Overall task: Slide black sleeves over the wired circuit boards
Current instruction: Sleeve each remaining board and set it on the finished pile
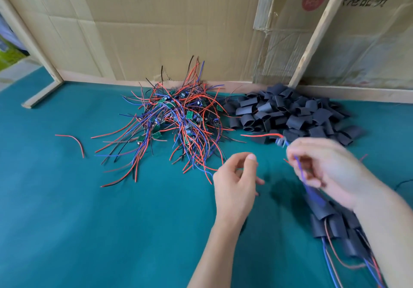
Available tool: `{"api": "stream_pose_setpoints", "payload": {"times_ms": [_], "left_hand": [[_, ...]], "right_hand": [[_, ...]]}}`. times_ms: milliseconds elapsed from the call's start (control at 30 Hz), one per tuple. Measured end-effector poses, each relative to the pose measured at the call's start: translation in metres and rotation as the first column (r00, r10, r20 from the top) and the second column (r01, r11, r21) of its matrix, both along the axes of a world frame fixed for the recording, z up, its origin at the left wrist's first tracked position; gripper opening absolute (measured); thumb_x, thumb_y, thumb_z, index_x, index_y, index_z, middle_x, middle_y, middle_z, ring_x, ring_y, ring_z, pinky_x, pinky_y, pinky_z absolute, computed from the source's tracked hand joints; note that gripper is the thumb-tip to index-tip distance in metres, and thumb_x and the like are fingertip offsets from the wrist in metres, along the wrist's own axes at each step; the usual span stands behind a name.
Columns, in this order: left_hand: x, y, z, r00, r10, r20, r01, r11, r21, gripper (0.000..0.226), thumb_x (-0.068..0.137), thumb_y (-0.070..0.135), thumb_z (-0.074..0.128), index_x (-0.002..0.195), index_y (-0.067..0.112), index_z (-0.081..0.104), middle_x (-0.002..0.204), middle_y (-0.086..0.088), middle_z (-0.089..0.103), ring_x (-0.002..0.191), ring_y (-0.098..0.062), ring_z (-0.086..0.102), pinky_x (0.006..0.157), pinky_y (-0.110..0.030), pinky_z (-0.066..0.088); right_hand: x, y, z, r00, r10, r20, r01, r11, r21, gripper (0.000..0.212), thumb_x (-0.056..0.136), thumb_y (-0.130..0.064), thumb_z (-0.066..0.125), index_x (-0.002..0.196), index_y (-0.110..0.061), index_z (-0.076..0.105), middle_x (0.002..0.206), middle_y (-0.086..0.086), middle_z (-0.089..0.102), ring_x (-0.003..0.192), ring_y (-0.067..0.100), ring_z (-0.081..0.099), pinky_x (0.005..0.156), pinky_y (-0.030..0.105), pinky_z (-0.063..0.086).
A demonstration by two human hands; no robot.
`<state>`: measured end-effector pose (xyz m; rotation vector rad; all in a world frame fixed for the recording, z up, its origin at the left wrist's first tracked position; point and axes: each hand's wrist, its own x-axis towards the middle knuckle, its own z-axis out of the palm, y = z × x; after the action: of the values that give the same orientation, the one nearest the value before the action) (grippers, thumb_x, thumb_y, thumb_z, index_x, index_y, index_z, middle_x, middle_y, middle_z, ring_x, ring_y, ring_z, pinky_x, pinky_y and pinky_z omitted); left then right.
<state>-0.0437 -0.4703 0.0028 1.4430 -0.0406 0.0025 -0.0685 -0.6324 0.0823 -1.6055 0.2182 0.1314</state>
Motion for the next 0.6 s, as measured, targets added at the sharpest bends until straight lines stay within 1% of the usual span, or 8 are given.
{"api": "stream_pose_setpoints", "payload": {"times_ms": [100, 200, 333, 400, 433, 500, 533, 600], "left_hand": [[-0.002, 0.001, 0.002, 0.994, -0.111, 0.024, 0.11, 0.993, 0.039, 0.022, 0.103, 0.029, 0.055, 0.095, 0.018, 0.072, 0.082, 0.005, 0.074, 0.071, -0.012, 0.072, 0.061, -0.026, 0.054], [0.001, 0.006, 0.0, 0.99, -0.138, 0.025, 0.136, 0.989, 0.058, 0.014, 0.099, 0.019, 0.06, 0.098, 0.018, 0.074, 0.081, 0.004, 0.077, 0.074, -0.009, 0.073, 0.07, -0.026, 0.058], [0.001, 0.007, -0.001, 0.99, -0.143, -0.005, 0.143, 0.989, 0.034, 0.022, 0.092, 0.004, 0.063, 0.105, 0.019, 0.073, 0.085, 0.003, 0.079, 0.073, -0.009, 0.074, 0.065, -0.02, 0.056], [0.002, 0.006, -0.001, 0.994, -0.105, -0.009, 0.105, 0.994, -0.011, 0.025, 0.092, -0.001, 0.062, 0.104, 0.019, 0.071, 0.084, -0.001, 0.078, 0.068, -0.009, 0.073, 0.06, -0.02, 0.055], [0.003, 0.005, -0.001, 0.996, -0.083, -0.013, 0.083, 0.996, -0.039, 0.025, 0.093, -0.002, 0.062, 0.105, 0.018, 0.07, 0.085, -0.004, 0.078, 0.067, -0.011, 0.073, 0.061, -0.023, 0.057], [0.003, 0.003, -0.003, 0.999, -0.052, -0.01, 0.051, 0.997, -0.059, 0.024, 0.094, 0.001, 0.064, 0.108, 0.019, 0.068, 0.087, -0.006, 0.076, 0.065, -0.018, 0.074, 0.063, -0.033, 0.061], [0.003, 0.002, -0.004, 0.999, -0.043, -0.002, 0.043, 0.998, -0.05, 0.024, 0.094, 0.003, 0.065, 0.108, 0.023, 0.068, 0.087, -0.003, 0.074, 0.063, -0.02, 0.074, 0.063, -0.037, 0.061], [0.002, 0.001, -0.006, 0.999, -0.044, 0.02, 0.045, 0.999, -0.021, 0.028, 0.092, 0.007, 0.067, 0.107, 0.031, 0.067, 0.087, 0.0, 0.072, 0.06, -0.021, 0.073, 0.062, -0.045, 0.06]], "right_hand": [[-0.022, 0.025, -0.015, 0.98, 0.181, -0.086, -0.191, 0.972, -0.134, 0.015, 0.07, -0.024, 0.081, 0.069, -0.016, 0.069, 0.061, 0.005, 0.055, 0.045, 0.012, 0.046, 0.036, 0.018, 0.025], [-0.026, 0.039, -0.024, 0.955, 0.265, -0.133, -0.291, 0.923, -0.253, 0.017, 0.075, -0.031, 0.069, 0.07, -0.015, 0.069, 0.063, 0.001, 0.061, 0.052, 0.015, 0.052, 0.038, 0.02, 0.028], [-0.021, 0.036, -0.019, 0.908, 0.372, -0.193, -0.42, 0.808, -0.414, 0.019, 0.081, -0.032, 0.068, 0.074, -0.014, 0.069, 0.068, -0.002, 0.068, 0.056, 0.014, 0.056, 0.042, 0.015, 0.033], [-0.012, 0.028, -0.013, 0.898, 0.389, -0.205, -0.438, 0.752, -0.493, 0.02, 0.083, -0.036, 0.068, 0.077, -0.018, 0.072, 0.069, -0.002, 0.071, 0.054, 0.011, 0.059, 0.042, 0.017, 0.036], [-0.005, 0.023, -0.011, 0.924, 0.341, -0.171, -0.379, 0.768, -0.516, 0.021, 0.081, -0.038, 0.067, 0.077, -0.019, 0.074, 0.07, -0.001, 0.073, 0.054, 0.011, 0.06, 0.042, 0.02, 0.037], [0.017, 0.011, -0.011, 0.991, 0.134, -0.021, -0.122, 0.814, -0.567, 0.014, 0.082, -0.035, 0.071, 0.077, -0.022, 0.075, 0.072, -0.001, 0.074, 0.055, 0.012, 0.062, 0.045, 0.025, 0.042], [0.03, 0.005, -0.012, 0.997, 0.024, 0.07, 0.026, 0.778, -0.628, 0.009, 0.085, -0.03, 0.072, 0.079, -0.025, 0.075, 0.075, -0.003, 0.075, 0.06, 0.012, 0.065, 0.052, 0.026, 0.046], [0.054, 0.0, -0.016, 0.977, -0.069, 0.199, 0.201, 0.589, -0.783, 0.008, 0.089, -0.024, 0.072, 0.093, -0.03, 0.076, 0.091, -0.009, 0.077, 0.084, 0.012, 0.07, 0.075, 0.03, 0.053]]}}
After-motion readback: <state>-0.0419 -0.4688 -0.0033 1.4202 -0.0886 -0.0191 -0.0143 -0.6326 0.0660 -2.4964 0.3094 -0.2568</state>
